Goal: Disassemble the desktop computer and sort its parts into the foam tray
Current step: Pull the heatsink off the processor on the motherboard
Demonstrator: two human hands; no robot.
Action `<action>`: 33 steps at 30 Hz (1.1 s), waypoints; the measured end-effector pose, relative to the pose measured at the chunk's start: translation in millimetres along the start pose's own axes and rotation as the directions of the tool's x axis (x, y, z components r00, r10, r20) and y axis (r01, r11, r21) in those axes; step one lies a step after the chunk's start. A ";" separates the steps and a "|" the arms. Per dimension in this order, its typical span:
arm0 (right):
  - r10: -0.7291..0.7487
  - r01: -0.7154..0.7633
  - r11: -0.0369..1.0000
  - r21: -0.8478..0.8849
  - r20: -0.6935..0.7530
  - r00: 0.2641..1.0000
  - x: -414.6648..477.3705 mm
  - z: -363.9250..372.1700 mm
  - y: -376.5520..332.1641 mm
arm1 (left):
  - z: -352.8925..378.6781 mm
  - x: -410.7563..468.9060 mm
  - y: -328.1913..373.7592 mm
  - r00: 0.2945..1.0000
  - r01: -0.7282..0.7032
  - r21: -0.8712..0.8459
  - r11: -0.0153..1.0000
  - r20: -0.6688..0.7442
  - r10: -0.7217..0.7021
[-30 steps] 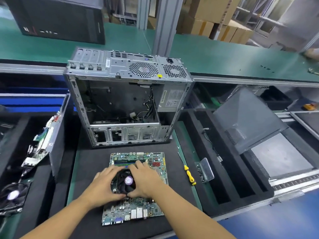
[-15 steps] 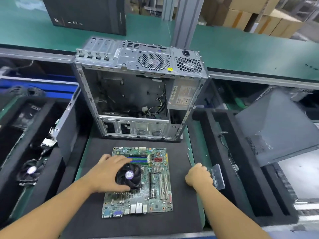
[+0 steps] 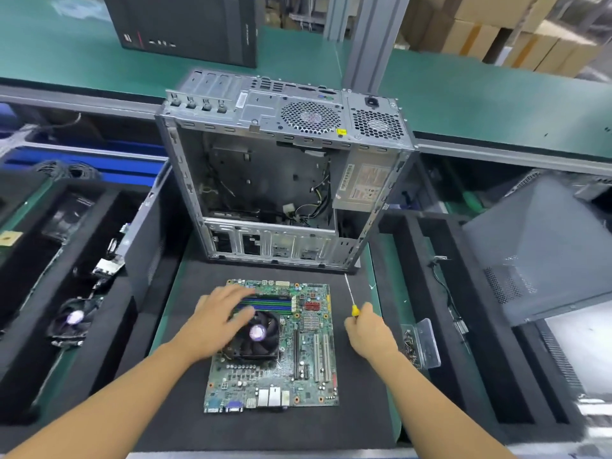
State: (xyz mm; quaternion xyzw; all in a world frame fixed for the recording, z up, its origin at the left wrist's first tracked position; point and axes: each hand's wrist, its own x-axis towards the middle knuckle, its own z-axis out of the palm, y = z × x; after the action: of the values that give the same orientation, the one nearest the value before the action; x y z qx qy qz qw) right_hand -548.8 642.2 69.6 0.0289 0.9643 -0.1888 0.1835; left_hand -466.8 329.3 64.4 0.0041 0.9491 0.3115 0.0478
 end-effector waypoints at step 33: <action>0.007 -0.093 0.874 0.477 0.180 0.984 33.7 39.1 -89.1 | -7.1 45.2 -52.3 0.703 0.684 -0.508 0.524 0.266 -0.660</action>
State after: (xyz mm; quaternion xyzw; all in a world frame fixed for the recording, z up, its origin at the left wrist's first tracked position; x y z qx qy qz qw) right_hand -577.9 544.5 55.2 0.0822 0.8658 -0.4207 0.2583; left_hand -511.3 284.7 35.1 -0.3700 0.7355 0.5377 0.1818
